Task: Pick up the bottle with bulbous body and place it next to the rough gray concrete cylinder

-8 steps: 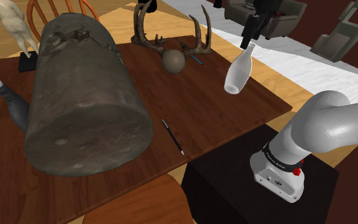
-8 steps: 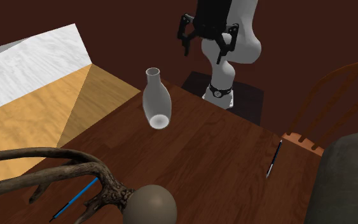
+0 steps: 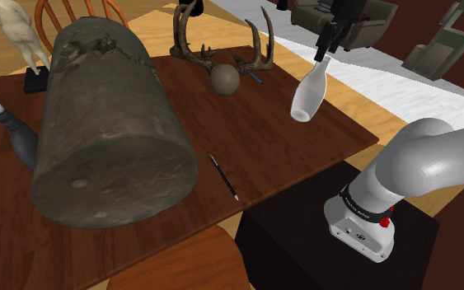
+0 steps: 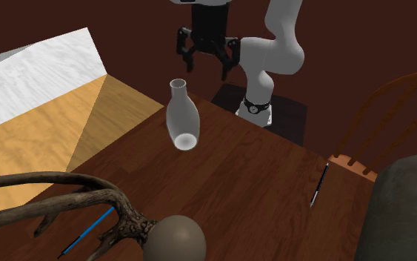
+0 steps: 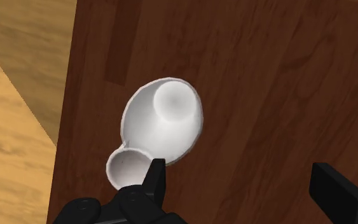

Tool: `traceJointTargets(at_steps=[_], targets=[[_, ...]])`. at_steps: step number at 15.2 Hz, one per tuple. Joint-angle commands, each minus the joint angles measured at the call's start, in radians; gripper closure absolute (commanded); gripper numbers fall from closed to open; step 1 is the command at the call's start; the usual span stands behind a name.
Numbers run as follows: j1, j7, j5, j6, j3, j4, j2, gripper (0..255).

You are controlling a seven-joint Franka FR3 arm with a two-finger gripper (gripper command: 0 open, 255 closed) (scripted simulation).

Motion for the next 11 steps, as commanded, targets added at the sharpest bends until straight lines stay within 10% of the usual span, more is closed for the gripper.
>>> traceJointTargets(at_steps=[1,11], targets=[[-0.014,-0.042,-0.011,0.029,-0.054,0.021,0.050,0],[-0.035,-0.115,-0.022,0.163,-0.163,-0.013,0.155,0]])
